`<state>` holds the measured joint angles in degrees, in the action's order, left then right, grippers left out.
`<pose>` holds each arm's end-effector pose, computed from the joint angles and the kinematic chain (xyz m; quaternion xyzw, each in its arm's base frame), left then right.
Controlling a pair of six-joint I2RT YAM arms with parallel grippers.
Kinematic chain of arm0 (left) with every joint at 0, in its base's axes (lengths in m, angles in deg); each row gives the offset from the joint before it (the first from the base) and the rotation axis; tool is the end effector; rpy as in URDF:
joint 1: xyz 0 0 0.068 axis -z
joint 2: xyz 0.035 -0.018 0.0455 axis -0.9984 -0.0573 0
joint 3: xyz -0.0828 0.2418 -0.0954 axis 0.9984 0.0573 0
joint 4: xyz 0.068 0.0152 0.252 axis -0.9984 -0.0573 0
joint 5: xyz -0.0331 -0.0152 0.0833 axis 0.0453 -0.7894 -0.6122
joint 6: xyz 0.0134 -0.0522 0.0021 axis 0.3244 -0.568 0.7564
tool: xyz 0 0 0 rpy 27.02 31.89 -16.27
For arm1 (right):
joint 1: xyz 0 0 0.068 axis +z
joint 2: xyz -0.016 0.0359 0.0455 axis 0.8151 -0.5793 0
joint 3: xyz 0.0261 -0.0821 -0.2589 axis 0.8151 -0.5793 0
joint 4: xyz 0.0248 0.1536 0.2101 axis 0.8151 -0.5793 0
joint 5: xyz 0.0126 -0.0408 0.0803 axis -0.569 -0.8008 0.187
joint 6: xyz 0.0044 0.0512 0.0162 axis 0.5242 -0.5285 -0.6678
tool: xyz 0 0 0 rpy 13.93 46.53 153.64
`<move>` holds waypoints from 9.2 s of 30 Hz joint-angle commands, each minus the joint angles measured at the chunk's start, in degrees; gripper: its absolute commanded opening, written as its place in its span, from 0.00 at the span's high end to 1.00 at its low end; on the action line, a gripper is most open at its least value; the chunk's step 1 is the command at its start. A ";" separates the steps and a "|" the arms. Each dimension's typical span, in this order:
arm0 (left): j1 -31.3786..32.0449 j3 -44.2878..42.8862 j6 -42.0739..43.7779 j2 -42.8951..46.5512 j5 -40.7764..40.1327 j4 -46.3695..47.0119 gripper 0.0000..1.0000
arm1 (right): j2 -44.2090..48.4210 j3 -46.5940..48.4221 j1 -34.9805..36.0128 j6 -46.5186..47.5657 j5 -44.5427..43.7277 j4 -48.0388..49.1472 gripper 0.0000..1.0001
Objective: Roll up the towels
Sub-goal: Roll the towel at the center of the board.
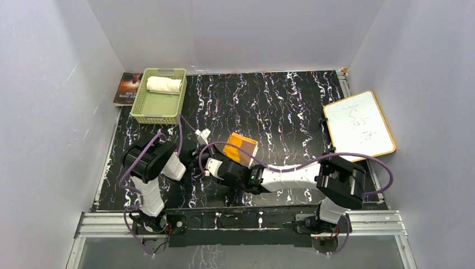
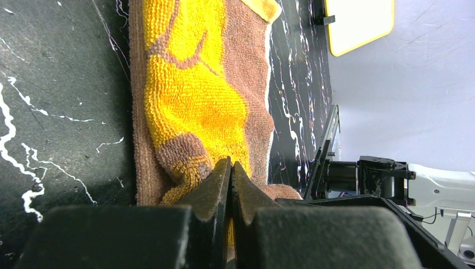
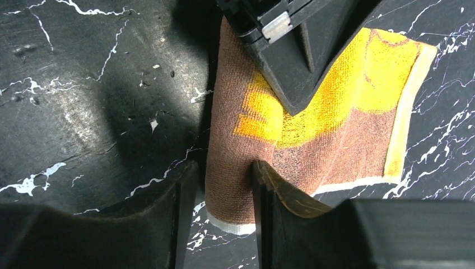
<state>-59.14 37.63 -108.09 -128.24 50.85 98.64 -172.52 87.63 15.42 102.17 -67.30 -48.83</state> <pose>0.2300 -0.1426 0.0975 0.0176 0.7791 -0.5487 0.3027 0.1216 0.2982 0.1692 -0.5871 0.7332 -0.0055 0.3431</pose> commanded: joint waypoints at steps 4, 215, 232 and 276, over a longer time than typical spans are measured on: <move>0.46 0.65 4.05 -2.40 -2.67 -7.47 1.00 | -1.52 0.38 -1.96 -2.55 0.61 3.36 0.68; 0.38 -10.64 11.31 3.08 -7.11 -30.66 1.00 | -1.73 2.47 -5.93 -12.11 0.62 1.36 0.51; -5.91 -10.84 11.59 13.41 -1.95 -35.51 1.00 | -6.36 2.88 -7.98 -15.31 -2.26 0.86 0.82; -5.80 -8.06 6.74 8.10 5.73 -18.77 0.71 | -27.05 10.00 -40.09 -52.59 75.81 20.92 0.80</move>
<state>-65.24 28.93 -103.33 -118.28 57.17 75.60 -197.68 96.65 -24.12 49.15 15.13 -28.61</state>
